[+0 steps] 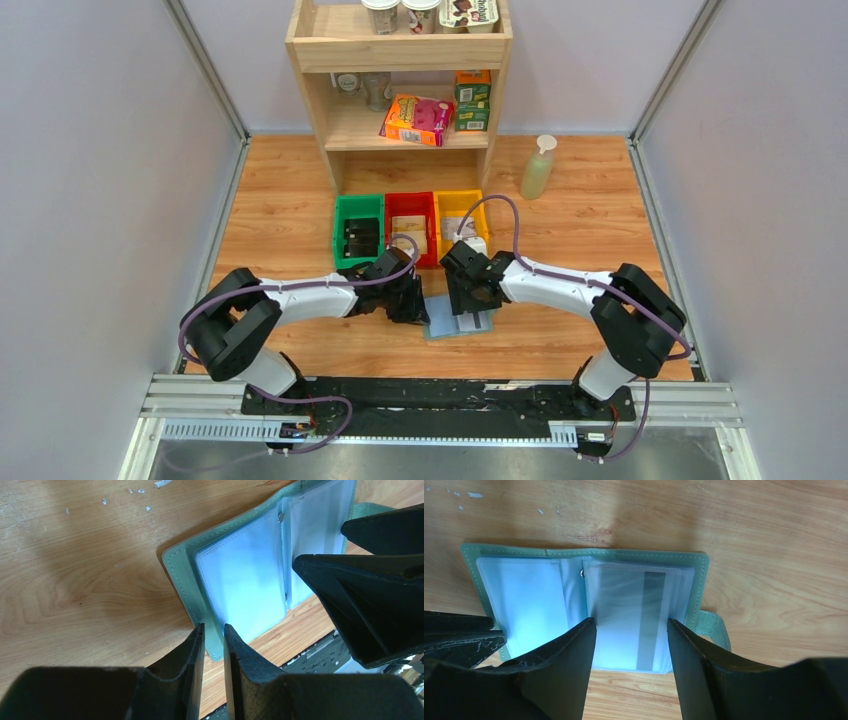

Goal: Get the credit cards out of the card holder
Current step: Remove the credit card from the card holder.

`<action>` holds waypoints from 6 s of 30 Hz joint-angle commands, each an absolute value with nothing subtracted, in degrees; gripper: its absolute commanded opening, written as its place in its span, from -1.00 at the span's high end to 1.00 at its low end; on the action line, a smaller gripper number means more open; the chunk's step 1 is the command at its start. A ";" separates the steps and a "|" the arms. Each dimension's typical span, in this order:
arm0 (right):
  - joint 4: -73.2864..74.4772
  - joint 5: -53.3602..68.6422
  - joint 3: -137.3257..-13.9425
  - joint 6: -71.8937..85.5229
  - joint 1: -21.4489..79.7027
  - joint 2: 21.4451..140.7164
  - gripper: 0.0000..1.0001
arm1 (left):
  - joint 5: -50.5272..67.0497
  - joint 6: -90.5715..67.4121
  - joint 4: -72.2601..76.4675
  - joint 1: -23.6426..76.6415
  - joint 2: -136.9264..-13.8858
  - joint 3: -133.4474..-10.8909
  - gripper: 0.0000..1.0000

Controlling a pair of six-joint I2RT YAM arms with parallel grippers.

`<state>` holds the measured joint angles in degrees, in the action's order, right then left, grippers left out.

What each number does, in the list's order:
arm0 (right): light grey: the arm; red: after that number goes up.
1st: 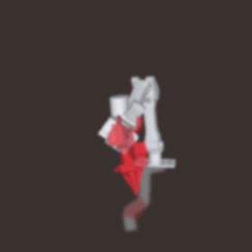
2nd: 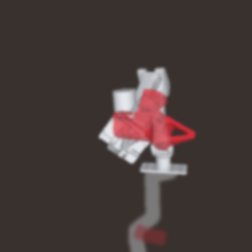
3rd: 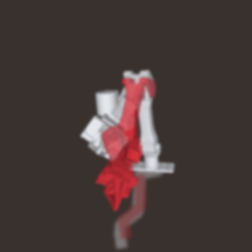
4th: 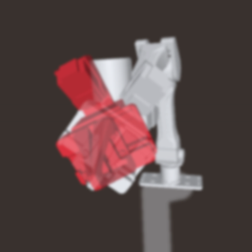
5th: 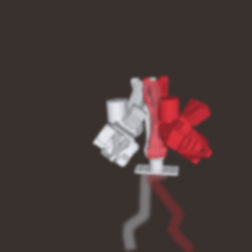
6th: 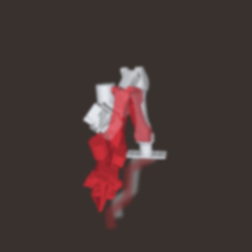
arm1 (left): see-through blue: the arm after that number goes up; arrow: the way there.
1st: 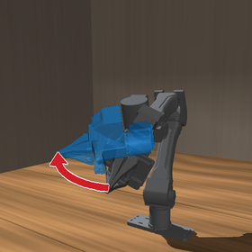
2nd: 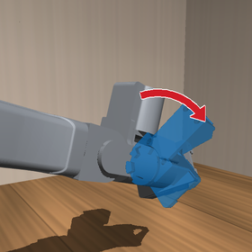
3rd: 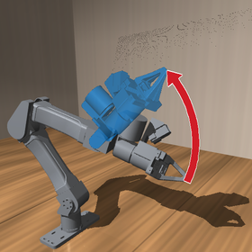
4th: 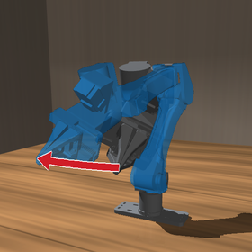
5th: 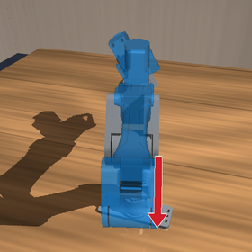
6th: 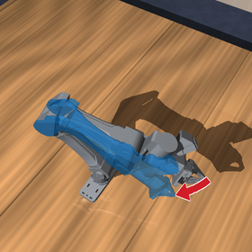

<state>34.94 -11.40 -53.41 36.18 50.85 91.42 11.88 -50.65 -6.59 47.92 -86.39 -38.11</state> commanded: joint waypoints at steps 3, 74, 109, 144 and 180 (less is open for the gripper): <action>33.92 -11.34 -53.00 36.91 50.80 93.16 -0.27 | 12.74 -49.83 -6.06 48.43 -87.36 -39.81 0.45; 30.15 -8.35 -48.51 39.64 47.64 81.38 -0.33 | 13.27 -49.92 -5.89 48.78 -87.36 -39.82 0.44; 26.28 2.02 -49.39 38.23 47.64 80.51 -0.29 | 13.45 -49.40 -5.80 48.78 -88.07 -40.61 0.44; 18.11 6.15 -44.03 40.25 46.94 77.78 0.77 | 13.89 -49.75 -5.45 48.78 -88.15 -40.17 0.44; 10.99 13.62 -38.76 43.94 42.45 77.70 0.42 | 11.60 -49.39 -7.12 48.87 -85.43 -40.25 0.44</action>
<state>12.95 13.23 -39.66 42.52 43.35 78.02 12.82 -50.41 -6.68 48.45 -87.44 -39.13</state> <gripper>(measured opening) 0.293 0.280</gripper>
